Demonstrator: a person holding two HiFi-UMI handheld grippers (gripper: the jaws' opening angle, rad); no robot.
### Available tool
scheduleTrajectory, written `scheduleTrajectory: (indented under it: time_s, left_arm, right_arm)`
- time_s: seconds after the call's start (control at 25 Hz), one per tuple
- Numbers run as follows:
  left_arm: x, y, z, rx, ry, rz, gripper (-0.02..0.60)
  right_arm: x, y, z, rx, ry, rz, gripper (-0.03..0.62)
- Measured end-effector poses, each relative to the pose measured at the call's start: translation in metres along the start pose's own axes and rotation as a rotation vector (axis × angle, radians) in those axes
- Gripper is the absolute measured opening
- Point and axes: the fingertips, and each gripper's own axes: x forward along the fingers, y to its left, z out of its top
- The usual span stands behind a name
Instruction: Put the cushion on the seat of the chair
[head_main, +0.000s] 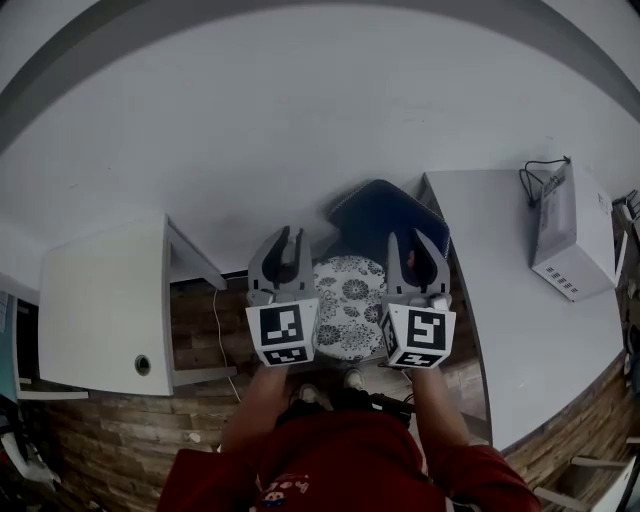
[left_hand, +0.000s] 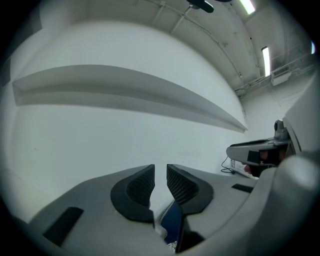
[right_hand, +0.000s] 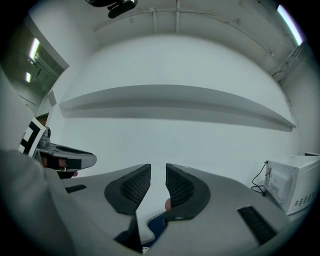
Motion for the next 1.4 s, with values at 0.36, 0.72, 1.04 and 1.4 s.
scheduleTrajectory:
  time_s: [0.36, 0.72, 1.04, 1.4]
  left_arm:
    - [0.003, -0.007, 0.022, 0.024, -0.021, -0.016, 0.057]
    - [0.007, -0.027, 0.030, 0.050, -0.047, -0.064, 0.028]
    - [0.010, -0.029, 0.025, 0.055, -0.035, -0.047, 0.028]
    - [0.018, -0.038, 0.020, 0.054, -0.019, -0.045, 0.028]
  right_arm:
    - [-0.003, -0.003, 0.022, 0.004, -0.058, 0.007, 0.037]
    - [0.001, -0.004, 0.022, -0.045, -0.052, 0.035, 0.028]
    - [0.002, -0.018, 0.019, -0.027, -0.049, 0.028, 0.028]
    - [0.002, -0.039, 0.010, -0.004, -0.038, 0.009, 0.028]
